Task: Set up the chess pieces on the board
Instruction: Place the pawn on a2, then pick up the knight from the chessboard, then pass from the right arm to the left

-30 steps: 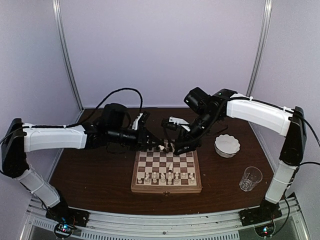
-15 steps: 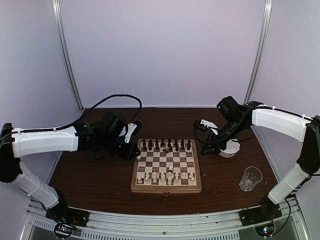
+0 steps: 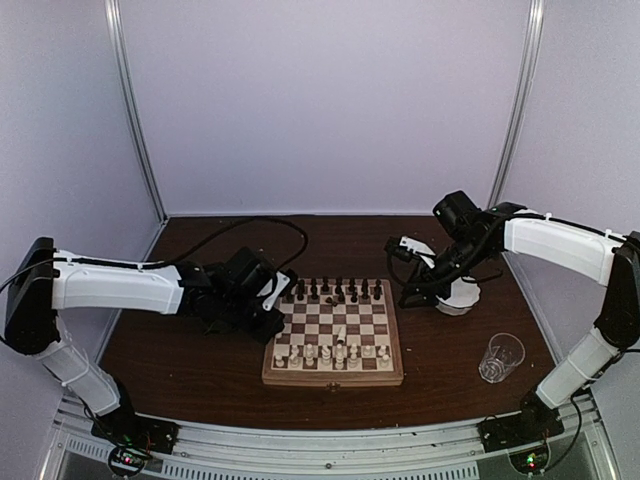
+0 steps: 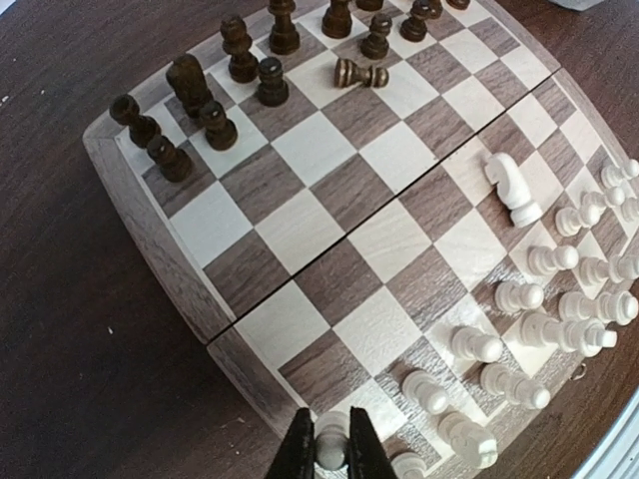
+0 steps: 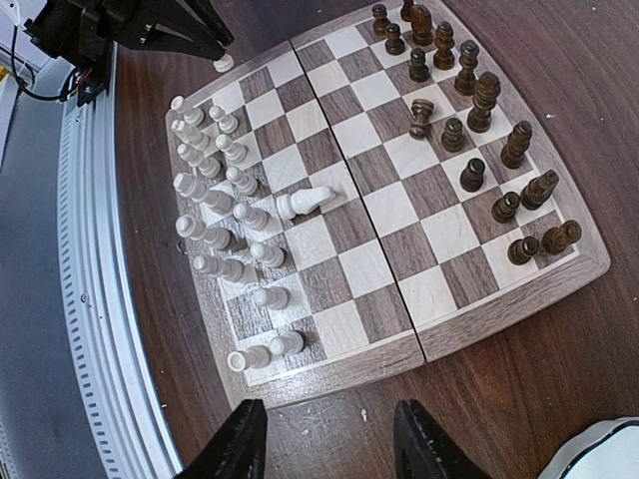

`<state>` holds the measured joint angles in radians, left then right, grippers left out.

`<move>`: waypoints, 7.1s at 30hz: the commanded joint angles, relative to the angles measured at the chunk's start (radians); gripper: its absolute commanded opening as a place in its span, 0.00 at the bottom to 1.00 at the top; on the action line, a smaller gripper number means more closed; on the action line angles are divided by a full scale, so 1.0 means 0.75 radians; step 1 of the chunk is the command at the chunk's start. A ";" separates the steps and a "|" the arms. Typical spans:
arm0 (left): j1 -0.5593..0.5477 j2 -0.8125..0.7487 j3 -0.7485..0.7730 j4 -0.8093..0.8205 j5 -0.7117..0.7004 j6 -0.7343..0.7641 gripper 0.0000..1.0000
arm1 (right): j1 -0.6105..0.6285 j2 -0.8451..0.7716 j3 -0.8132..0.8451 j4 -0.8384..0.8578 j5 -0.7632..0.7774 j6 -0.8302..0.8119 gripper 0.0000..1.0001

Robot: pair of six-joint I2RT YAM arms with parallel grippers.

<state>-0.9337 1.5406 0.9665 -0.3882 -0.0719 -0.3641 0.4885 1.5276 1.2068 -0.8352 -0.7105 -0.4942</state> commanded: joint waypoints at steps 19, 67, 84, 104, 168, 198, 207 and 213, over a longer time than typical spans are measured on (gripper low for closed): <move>-0.079 0.146 -0.008 0.087 -0.040 -0.029 0.03 | 0.004 0.013 0.035 0.007 -0.049 0.000 0.47; -0.113 0.071 -0.043 0.037 -0.062 -0.096 0.19 | 0.015 0.063 0.078 -0.015 -0.072 0.005 0.48; -0.095 -0.065 0.185 -0.043 -0.185 -0.058 0.44 | 0.131 0.161 0.205 -0.052 0.117 -0.022 0.44; 0.086 -0.242 -0.026 0.081 0.022 -0.363 0.48 | 0.392 0.596 0.570 -0.237 0.214 -0.247 0.43; 0.122 -0.134 -0.054 0.213 0.240 -0.359 0.50 | 0.390 0.795 0.688 -0.240 0.213 -0.610 0.17; 0.126 0.146 -0.094 0.950 0.750 -0.718 0.51 | 0.294 0.587 0.753 -0.184 -0.040 -0.170 0.17; 0.126 0.186 -0.091 1.044 0.781 -0.765 0.35 | 0.296 0.560 0.733 -0.182 -0.055 -0.174 0.17; 0.130 0.212 -0.096 1.103 0.807 -0.800 0.25 | 0.296 0.549 0.722 -0.180 -0.059 -0.175 0.17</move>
<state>-0.8448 1.6817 0.9039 0.3515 0.5060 -0.9428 0.7074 1.9804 1.7477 -0.9752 -0.7334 -0.6277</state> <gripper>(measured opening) 0.269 0.176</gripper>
